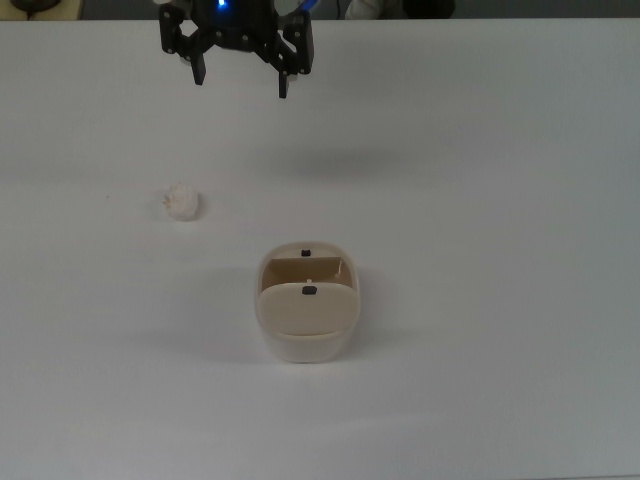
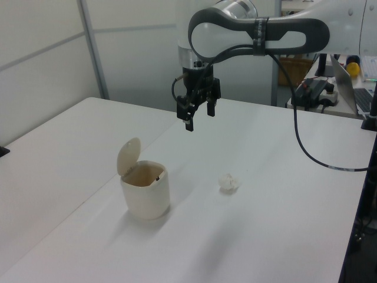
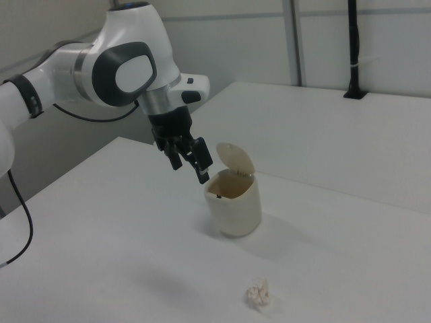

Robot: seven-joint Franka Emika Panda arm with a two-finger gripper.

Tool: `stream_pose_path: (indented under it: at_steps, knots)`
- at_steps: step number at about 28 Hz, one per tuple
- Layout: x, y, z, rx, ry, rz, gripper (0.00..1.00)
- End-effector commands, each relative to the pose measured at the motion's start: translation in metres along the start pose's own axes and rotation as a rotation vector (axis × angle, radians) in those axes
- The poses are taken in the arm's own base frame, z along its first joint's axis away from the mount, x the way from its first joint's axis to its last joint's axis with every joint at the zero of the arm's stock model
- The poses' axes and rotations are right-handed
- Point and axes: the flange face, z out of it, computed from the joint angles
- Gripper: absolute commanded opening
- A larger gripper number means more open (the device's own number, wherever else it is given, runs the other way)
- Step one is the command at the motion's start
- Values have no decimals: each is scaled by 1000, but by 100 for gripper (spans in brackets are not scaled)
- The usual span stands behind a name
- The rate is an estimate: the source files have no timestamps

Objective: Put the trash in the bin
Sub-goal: 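Move the gripper down over the crumpled white paper ball, then close the gripper on the paper ball and lift it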

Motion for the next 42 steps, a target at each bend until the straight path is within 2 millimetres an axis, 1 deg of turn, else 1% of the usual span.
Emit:
stream_pose_path:
  at_steps: [1, 4, 6, 7, 8, 11, 12, 13, 17, 18, 19, 22, 23, 26, 27, 28, 29, 34, 39, 42]
  knots:
    - [8, 21, 16, -20, -8, 79, 100]
    - [11, 29, 23, -21, -22, 95, 100]
    - [16, 39, 37, -28, -45, 112, 100]
    - [20, 48, 53, -33, -71, 128, 100]
    - [22, 50, 65, -38, -89, 128, 100]
    - [24, 57, 91, -52, -132, 136, 100]
    - [25, 64, 111, -67, -158, 137, 100]
    - [26, 70, 123, -78, -171, 143, 100]
    - [24, 83, 158, -101, -205, 143, 100]
    - [25, 94, 174, -96, -196, 154, 100]
    - [25, 99, 185, -95, -196, 159, 100]
    - [21, 101, 218, -102, -197, 152, 100]
    - [22, 102, 236, -116, -184, 141, 100]
    - [24, 103, 253, -120, -173, 136, 100]
    - [24, 103, 263, -123, -182, 135, 93]
    - [25, 103, 265, -125, -183, 131, 90]
    - [25, 103, 267, -128, -186, 131, 89]
    - [21, 103, 274, -142, -196, 120, 88]
    - [24, 102, 280, -139, -181, 120, 88]
    - [24, 102, 281, -142, -180, 119, 78]
